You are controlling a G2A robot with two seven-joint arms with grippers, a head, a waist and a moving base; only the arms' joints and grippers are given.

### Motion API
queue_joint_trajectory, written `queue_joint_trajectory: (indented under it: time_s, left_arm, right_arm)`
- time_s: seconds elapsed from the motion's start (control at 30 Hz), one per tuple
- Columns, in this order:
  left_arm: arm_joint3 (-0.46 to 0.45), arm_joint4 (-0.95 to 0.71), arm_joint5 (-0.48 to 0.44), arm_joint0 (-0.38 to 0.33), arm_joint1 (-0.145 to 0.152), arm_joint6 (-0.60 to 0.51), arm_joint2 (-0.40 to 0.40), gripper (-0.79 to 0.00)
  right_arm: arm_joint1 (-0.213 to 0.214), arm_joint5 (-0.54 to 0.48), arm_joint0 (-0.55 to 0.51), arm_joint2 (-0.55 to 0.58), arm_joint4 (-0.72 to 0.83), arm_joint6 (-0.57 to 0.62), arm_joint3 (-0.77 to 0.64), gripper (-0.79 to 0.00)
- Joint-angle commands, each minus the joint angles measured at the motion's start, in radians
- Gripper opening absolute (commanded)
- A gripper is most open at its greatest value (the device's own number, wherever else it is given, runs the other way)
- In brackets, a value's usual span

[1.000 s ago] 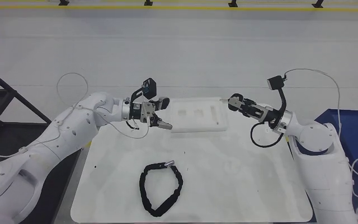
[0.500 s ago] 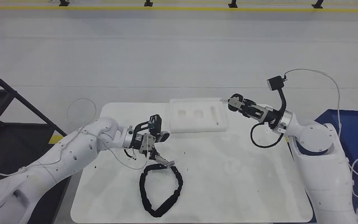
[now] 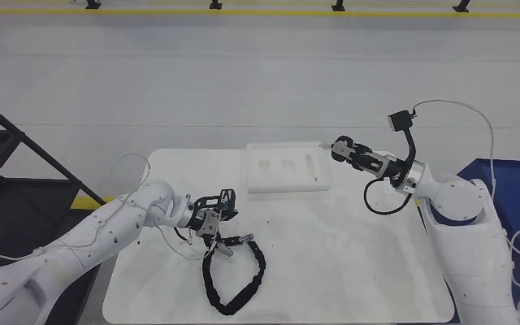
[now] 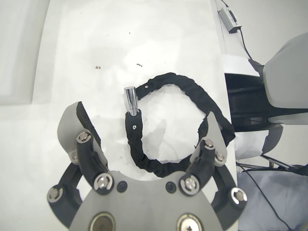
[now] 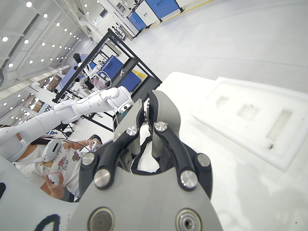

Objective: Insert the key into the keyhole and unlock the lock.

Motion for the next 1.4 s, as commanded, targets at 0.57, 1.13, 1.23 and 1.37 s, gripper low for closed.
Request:
queue_joint_trajectory:
  time_s: [0.57,1.13,1.23,1.37]
  left_arm:
    - [0.001,0.049,0.063,0.042,-0.005,0.069,-0.021,0.000]
    - [0.160,0.579,0.134,0.147,-0.099,0.639,-0.032,0.000]
    - [0.197,0.637,0.155,0.148,-0.121,0.695,-0.027,0.000]
    - [0.248,0.681,0.160,0.147,-0.148,0.747,-0.025,0.000]
  right_arm:
    - [0.000,0.000,0.000,0.000,0.000,0.000,0.000,-0.785]
    - [0.000,0.000,0.000,0.000,0.000,0.000,0.000,-0.785]
    - [0.000,0.000,0.000,0.000,0.000,0.000,0.000,-0.785]
    - [0.000,0.000,0.000,0.000,0.000,0.000,0.000,-0.785]
